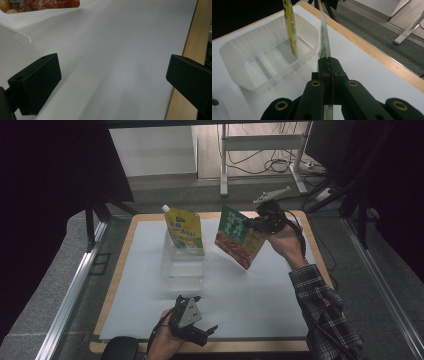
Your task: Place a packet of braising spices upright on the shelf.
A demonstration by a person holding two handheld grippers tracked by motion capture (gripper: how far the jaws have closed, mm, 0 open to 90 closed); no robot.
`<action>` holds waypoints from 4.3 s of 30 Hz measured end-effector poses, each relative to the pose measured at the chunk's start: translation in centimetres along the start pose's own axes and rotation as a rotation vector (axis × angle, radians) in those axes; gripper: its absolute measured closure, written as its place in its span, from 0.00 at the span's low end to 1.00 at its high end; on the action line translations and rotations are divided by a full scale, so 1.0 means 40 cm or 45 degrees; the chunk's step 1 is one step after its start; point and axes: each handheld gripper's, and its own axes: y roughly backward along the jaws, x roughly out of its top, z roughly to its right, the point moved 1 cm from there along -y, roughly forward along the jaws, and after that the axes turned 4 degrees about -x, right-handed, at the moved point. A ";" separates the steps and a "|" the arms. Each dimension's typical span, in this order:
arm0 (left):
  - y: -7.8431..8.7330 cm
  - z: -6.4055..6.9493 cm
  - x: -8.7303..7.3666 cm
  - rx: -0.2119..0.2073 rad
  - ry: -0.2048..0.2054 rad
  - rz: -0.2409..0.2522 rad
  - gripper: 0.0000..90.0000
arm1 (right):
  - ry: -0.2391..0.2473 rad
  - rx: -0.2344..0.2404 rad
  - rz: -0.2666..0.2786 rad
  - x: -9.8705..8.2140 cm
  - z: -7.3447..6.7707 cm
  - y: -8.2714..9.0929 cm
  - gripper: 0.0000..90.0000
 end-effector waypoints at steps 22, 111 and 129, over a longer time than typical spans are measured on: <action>0.000 0.001 0.001 -0.004 0.015 0.025 0.00 | 0.026 0.077 0.054 0.034 -0.032 0.073 0.99; 0.006 0.001 0.003 -0.019 -0.006 0.030 0.00 | 0.109 0.415 -0.005 0.230 -0.237 -0.251 0.99; 0.006 0.001 0.003 -0.022 -0.020 0.018 0.00 | 0.129 0.366 0.003 0.230 -0.244 -0.280 0.88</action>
